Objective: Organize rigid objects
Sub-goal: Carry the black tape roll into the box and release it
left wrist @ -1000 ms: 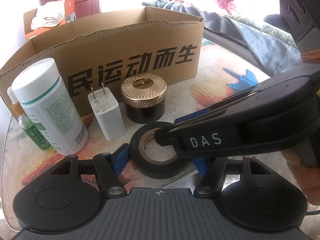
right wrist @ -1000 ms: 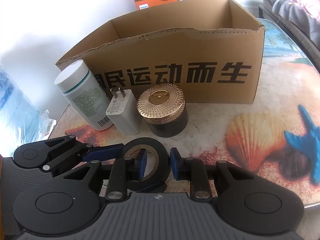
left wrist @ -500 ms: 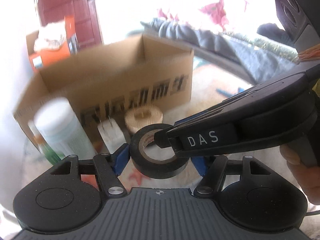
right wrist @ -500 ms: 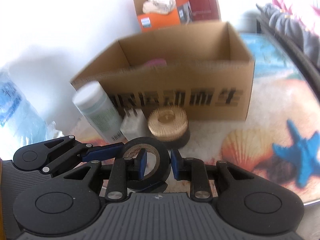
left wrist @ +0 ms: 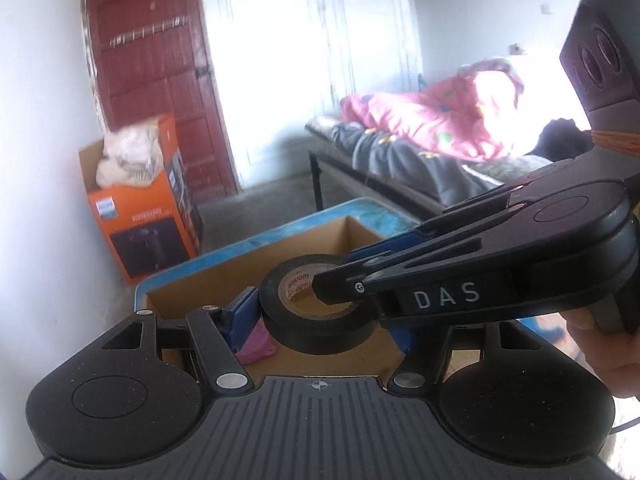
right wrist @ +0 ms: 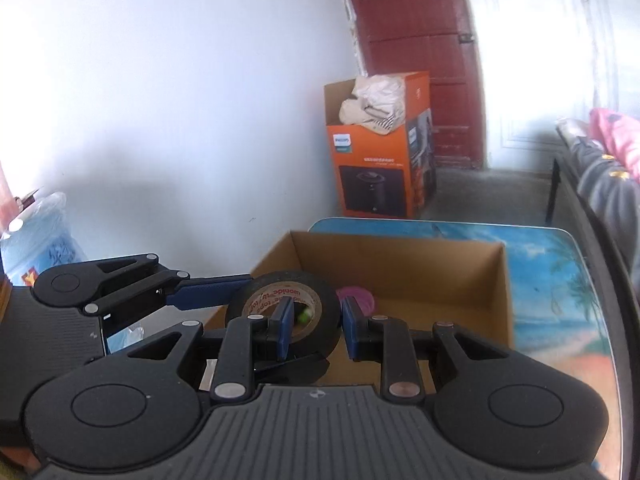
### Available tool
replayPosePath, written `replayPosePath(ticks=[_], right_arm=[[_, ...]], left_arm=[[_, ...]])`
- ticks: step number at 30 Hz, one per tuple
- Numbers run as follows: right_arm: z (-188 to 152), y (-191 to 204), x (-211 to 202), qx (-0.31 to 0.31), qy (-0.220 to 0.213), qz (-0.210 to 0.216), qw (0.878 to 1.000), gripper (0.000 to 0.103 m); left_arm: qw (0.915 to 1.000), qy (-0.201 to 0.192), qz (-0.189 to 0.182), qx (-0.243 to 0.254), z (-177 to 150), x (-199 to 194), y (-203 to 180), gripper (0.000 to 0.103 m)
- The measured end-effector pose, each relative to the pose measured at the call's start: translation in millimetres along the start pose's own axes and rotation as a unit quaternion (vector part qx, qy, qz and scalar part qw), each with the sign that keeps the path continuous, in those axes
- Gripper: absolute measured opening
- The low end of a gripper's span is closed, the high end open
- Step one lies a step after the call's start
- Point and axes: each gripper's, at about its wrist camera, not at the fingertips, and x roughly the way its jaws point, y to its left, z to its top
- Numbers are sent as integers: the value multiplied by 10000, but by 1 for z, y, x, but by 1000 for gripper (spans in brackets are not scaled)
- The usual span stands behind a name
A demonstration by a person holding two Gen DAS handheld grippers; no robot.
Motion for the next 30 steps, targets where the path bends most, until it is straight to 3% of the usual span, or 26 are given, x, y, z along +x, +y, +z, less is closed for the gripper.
replayPosePath(ticks=[4,9,16,22,27,30], right_arm=[[26,-22,46,314,540,193,9979,28],[35,-55,114,853,1516,407,9839,28],[17,-81,181,1162,2638,413,9567,28],[1,-91,216,1254,3198,457,9380,28],[-4,-94,242,1279,3596,529,9228,29],[-6,-96,252,1365,3747,620,9150,29]], left_arm=[[9971,636,-220,-343,11,43,33,66],[9839,1599,-461,-657,5,94,59,66],[9434,2891,-957,-1316,-15,160,86,66],[9169,3515,-1056,-1569,-32,194,92,66],[8880,4029,-1195,-1868,-46,212,100,69],[8885,4034,-1144,-1865,-48,211,104,73]])
